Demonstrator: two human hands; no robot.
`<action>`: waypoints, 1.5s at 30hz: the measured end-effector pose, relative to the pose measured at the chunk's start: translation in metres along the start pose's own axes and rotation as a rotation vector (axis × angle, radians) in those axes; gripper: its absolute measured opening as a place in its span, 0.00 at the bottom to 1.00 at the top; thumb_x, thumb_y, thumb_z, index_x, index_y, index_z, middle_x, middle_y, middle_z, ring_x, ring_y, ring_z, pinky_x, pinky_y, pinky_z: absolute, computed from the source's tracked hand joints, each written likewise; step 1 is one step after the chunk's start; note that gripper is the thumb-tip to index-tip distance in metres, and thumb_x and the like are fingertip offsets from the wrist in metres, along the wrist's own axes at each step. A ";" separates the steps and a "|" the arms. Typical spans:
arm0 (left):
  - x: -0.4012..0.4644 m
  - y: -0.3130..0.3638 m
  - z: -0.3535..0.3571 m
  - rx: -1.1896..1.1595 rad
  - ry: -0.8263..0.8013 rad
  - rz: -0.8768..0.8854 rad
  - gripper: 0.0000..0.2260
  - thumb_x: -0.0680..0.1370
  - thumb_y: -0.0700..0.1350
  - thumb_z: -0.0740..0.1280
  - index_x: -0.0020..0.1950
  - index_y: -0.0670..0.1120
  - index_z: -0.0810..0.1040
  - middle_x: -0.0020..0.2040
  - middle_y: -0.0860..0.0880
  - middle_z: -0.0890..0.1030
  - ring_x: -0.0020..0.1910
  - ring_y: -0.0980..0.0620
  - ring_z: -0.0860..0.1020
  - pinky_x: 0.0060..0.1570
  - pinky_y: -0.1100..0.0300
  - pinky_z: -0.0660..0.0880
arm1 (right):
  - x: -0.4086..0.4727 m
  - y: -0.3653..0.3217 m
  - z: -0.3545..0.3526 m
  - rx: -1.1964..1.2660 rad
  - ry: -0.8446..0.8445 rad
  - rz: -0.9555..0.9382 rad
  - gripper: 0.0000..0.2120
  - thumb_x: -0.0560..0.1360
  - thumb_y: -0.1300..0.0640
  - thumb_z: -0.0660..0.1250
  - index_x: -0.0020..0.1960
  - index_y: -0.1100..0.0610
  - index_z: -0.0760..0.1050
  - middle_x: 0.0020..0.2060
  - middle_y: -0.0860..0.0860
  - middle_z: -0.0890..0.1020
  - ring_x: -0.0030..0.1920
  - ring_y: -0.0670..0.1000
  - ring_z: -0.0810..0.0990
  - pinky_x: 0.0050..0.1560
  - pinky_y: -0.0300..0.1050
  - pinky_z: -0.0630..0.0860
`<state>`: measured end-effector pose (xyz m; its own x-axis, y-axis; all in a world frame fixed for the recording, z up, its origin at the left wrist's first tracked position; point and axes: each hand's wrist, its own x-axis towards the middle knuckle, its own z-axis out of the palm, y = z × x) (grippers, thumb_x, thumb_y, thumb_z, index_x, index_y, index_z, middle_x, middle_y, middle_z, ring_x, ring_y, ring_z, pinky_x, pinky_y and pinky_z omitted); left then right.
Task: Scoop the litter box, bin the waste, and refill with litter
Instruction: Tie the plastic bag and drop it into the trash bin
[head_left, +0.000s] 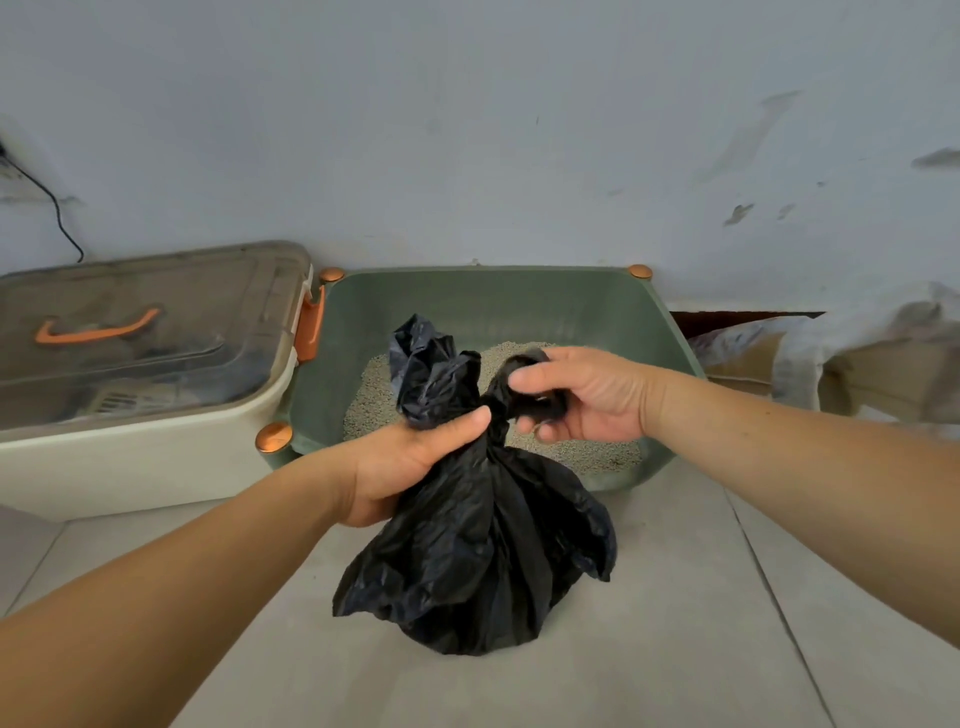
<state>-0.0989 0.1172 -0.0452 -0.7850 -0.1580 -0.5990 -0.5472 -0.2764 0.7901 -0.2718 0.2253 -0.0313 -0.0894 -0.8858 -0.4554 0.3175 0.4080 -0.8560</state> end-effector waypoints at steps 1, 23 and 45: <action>0.000 0.000 0.000 -0.005 0.027 -0.028 0.25 0.67 0.60 0.66 0.59 0.49 0.77 0.57 0.47 0.82 0.58 0.49 0.79 0.61 0.54 0.73 | 0.002 -0.001 0.001 0.049 0.075 -0.045 0.03 0.74 0.64 0.66 0.45 0.58 0.74 0.36 0.54 0.78 0.29 0.46 0.77 0.25 0.34 0.74; 0.012 0.005 -0.004 -0.444 0.207 0.032 0.13 0.80 0.39 0.56 0.35 0.45 0.70 0.21 0.51 0.71 0.15 0.59 0.64 0.16 0.71 0.58 | 0.015 0.045 0.039 -1.692 0.244 -0.985 0.10 0.70 0.46 0.63 0.35 0.49 0.80 0.34 0.42 0.80 0.45 0.51 0.78 0.46 0.46 0.61; 0.014 -0.002 0.001 0.045 0.330 0.535 0.25 0.60 0.48 0.69 0.56 0.43 0.79 0.55 0.47 0.82 0.57 0.50 0.78 0.61 0.57 0.72 | 0.017 0.029 0.048 -0.014 0.194 -0.061 0.22 0.61 0.39 0.70 0.46 0.53 0.82 0.45 0.52 0.85 0.47 0.52 0.82 0.56 0.46 0.77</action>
<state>-0.1093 0.1167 -0.0547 -0.8265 -0.5496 -0.1220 -0.1205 -0.0391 0.9919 -0.2186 0.2109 -0.0521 -0.2887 -0.8504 -0.4398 0.2924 0.3591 -0.8863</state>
